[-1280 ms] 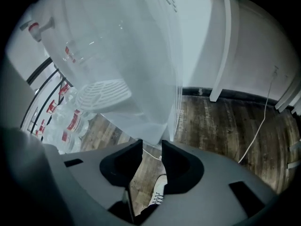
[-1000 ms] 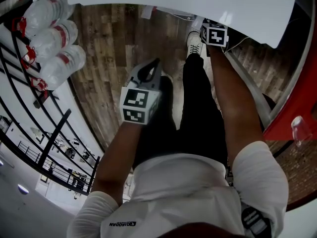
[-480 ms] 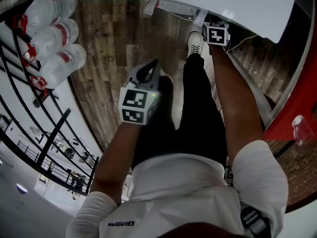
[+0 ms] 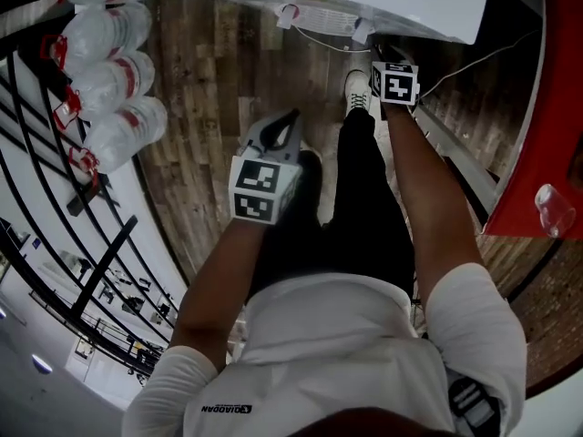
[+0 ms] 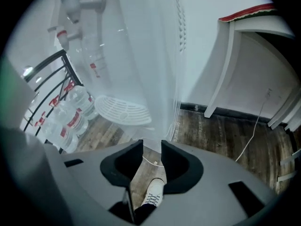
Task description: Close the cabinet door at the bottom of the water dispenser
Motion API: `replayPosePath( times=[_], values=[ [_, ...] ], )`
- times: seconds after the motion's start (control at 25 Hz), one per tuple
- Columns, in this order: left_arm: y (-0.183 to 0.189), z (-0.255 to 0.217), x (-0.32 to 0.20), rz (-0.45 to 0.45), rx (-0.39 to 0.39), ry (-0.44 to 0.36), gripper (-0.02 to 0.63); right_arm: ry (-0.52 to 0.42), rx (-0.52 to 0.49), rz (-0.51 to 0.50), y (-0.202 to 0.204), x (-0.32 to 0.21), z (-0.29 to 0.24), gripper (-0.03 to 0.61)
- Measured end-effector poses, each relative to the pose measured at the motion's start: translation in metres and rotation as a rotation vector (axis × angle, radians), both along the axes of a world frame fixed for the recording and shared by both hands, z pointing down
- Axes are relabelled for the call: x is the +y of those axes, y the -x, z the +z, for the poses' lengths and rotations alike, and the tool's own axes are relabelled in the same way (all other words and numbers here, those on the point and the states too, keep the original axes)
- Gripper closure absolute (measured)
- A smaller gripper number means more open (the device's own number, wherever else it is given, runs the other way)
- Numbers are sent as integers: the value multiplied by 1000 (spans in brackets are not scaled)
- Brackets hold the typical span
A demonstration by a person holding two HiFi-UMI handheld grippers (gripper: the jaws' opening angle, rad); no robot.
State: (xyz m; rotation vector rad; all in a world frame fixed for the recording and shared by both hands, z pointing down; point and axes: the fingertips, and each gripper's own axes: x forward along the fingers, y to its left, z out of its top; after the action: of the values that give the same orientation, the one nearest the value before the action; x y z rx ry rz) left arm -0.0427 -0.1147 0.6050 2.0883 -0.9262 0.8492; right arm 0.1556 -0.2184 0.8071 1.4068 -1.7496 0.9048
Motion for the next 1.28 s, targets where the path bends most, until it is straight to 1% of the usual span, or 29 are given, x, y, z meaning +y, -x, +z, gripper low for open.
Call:
replayPosePath(
  times=[0.16, 0.24, 0.32, 0.36, 0.44, 0.56, 0.68, 0.84, 1.0, 1.04, 1.12, 1.2, 1.28],
  values=[
    [8, -21, 2, -14, 56, 4, 617, -11, -40, 5, 17, 25, -39, 456],
    [10, -31, 3, -6, 65, 0, 617, -11, -56, 4, 24, 39, -59, 471],
    [11, -43, -3, 8, 70, -30, 617, -27, -88, 9, 28, 45, -81, 507],
    [12, -49, -8, 15, 73, -53, 617, -41, -121, 16, 32, 45, -94, 523],
    [18, -64, -12, 21, 84, -91, 617, -76, -220, 35, 46, 50, -127, 548],
    [30, -91, -8, 37, 108, -126, 617, -136, -352, 55, 72, 66, -188, 555],
    [47, -112, -1, 55, 107, -151, 617, -170, -426, 22, 97, 91, -250, 555],
    [63, -142, 9, 49, 117, -156, 617, -227, -472, -56, 123, 126, -332, 555],
    [53, -174, 39, 119, 141, -179, 617, -245, -475, -109, 135, 160, -383, 555],
    [49, -181, 47, 123, 150, -184, 617, -247, -478, -117, 136, 166, -392, 555],
    [41, -195, 61, 105, 171, -192, 617, -268, -472, -142, 133, 176, -411, 555],
    [30, -211, 71, 76, 199, -206, 617, -311, -445, -172, 122, 180, -430, 555],
    [17, -228, 78, 61, 218, -230, 617, -345, -443, -185, 106, 181, -446, 555]
  ],
)
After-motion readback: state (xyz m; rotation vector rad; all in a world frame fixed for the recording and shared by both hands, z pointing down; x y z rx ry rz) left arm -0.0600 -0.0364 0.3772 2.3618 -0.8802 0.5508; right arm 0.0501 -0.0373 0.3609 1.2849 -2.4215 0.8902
